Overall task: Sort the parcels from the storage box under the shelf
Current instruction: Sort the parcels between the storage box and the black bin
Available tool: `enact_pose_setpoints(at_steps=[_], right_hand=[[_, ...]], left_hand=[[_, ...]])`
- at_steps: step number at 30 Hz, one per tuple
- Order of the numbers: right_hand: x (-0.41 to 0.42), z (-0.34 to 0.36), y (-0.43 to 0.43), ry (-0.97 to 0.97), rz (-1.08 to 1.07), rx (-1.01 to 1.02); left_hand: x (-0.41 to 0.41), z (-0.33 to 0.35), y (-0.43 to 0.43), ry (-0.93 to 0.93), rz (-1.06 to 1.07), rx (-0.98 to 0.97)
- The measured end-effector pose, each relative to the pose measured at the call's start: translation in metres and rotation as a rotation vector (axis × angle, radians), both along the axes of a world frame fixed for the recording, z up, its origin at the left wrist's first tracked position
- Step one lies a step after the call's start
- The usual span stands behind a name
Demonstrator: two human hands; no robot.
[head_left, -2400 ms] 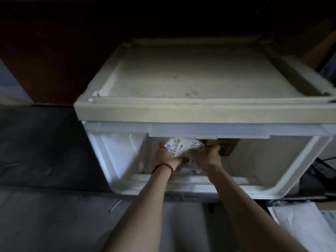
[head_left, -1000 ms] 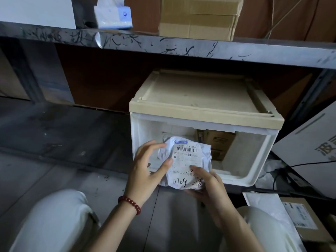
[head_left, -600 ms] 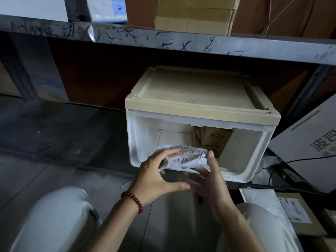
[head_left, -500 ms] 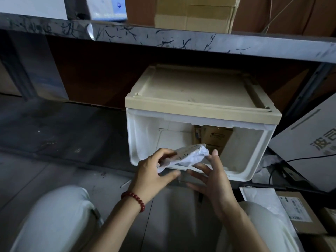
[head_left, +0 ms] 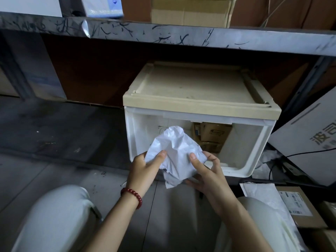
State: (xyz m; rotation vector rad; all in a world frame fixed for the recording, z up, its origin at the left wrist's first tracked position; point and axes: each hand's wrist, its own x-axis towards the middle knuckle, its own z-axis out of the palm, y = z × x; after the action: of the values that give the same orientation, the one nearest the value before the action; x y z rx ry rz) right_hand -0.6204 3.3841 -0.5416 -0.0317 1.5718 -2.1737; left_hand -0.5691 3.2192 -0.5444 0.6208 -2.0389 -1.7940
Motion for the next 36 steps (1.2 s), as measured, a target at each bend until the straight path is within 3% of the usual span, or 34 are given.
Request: enact_pose_setpoints(at_steps=[2,8,15,22,31,36], right_hand=[[-0.001,-0.001,0.002,-0.001,-0.005,0.042],[-0.005,-0.003,0.008,0.094,-0.150,0.016],[0.001,0.020,0.060,0.306,-0.309,0.072],[0.030,0.033,0.166,0.481,-0.507,0.250],[0.095,-0.011,0.292,0.265,-0.934,0.519],[0.119,-0.064,0.299,0.091,-1.018,0.592]], left_hand=[[0.000,0.002,0.000,0.011,-0.013,0.070],[0.002,0.015,0.006,0.134,-0.137,0.020],[-0.023,0.048,0.051,0.149,-0.201,-0.257],[-0.053,0.063,0.153,0.150,-0.531,-0.412],[-0.054,0.003,0.295,0.143,-0.845,-0.306],[-0.051,-0.048,0.318,-0.025,-0.974,-0.543]])
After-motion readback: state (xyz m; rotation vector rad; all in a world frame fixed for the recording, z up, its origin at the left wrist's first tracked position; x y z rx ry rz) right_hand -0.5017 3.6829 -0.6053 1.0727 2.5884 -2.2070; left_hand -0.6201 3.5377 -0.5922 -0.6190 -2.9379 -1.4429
